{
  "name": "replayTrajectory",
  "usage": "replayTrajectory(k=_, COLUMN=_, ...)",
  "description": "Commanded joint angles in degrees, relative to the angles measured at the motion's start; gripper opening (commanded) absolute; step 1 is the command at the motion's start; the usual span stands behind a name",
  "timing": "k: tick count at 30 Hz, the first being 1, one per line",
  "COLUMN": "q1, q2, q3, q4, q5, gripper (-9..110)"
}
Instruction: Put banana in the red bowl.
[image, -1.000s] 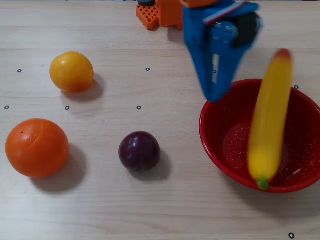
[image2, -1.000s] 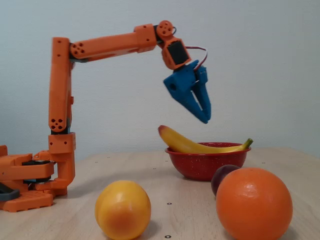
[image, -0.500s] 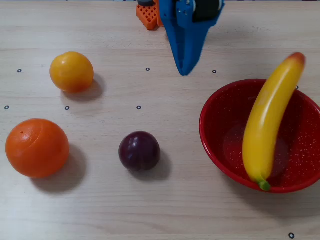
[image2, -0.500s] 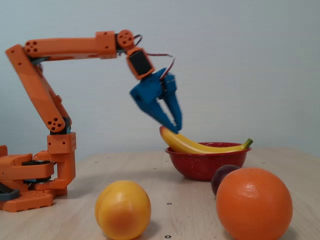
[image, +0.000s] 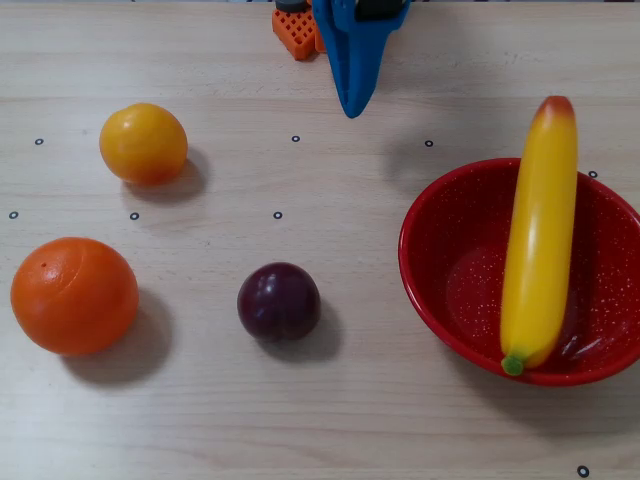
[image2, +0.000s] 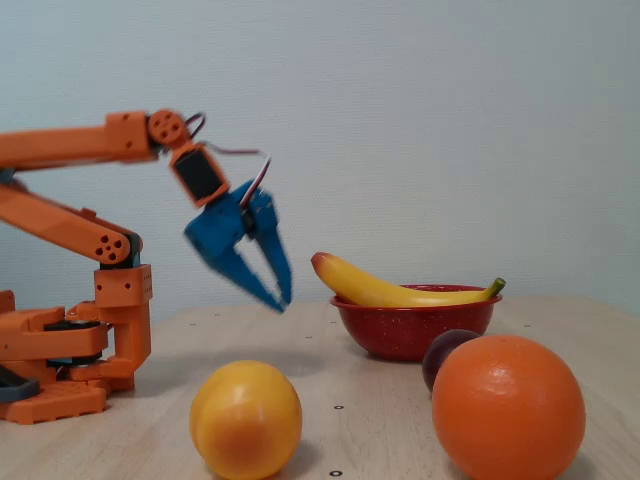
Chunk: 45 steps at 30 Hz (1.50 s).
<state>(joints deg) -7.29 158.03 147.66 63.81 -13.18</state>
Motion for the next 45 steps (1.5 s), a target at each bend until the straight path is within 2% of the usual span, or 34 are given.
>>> replayTrajectory(k=1, q1=3.2, q2=7.3, q3=2.1, q4=0.0, q5=1.7, gripper=0)
replayTrajectory(k=9, q1=5.3, q2=22.1, q3=18.1, q4=-2.3, q5=4.6, gripper=0)
replayTrajectory(k=18, q1=4.7, q2=29.3, q3=25.6, q4=0.4, q5=6.1, gripper=0)
replayTrajectory(k=30, q1=4.3, q2=32.9, q3=29.2, q4=4.9, q5=7.2, gripper=0)
replayTrajectory(k=36, q1=4.0, q2=32.9, q3=27.6, q4=12.0, q5=8.7, gripper=0)
replayTrajectory(k=45, q1=4.0, q2=32.9, q3=27.5, q4=12.4, q5=9.2, gripper=0)
